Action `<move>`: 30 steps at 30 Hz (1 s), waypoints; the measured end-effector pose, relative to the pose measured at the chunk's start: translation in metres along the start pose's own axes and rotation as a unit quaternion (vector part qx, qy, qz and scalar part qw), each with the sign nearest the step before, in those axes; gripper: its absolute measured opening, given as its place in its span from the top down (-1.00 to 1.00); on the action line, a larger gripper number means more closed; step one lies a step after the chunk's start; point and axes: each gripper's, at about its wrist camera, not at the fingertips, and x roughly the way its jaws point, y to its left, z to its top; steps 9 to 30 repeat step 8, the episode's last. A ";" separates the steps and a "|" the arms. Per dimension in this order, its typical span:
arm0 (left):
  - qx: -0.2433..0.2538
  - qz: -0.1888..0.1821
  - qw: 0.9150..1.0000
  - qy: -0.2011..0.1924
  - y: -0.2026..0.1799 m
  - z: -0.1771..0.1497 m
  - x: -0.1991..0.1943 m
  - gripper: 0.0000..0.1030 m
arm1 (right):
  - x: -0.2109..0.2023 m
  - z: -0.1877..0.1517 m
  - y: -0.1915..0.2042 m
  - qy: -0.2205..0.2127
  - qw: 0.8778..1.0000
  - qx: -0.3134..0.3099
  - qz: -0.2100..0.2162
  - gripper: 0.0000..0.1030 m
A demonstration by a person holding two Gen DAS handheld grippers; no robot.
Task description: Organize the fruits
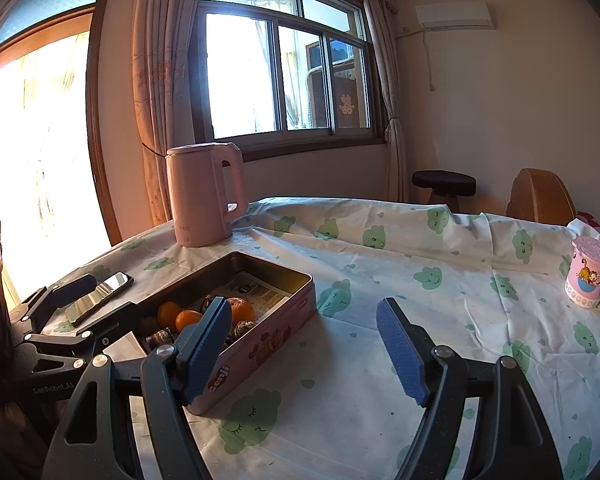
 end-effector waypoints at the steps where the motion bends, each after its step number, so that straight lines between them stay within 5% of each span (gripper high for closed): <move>1: 0.001 -0.001 1.000 0.000 -0.001 0.000 0.000 -1.00 | 0.000 -0.001 -0.001 0.001 1.000 0.000 -0.001 -0.48; 8: 0.008 -0.007 1.000 -0.004 -0.001 -0.002 -0.004 -1.00 | -0.001 -0.008 -0.024 0.022 0.999 -0.011 -0.042 -0.50; 30: 0.008 -0.007 1.000 -0.004 -0.001 -0.002 -0.004 -1.00 | -0.001 -0.008 -0.024 0.022 0.999 -0.011 -0.042 -0.50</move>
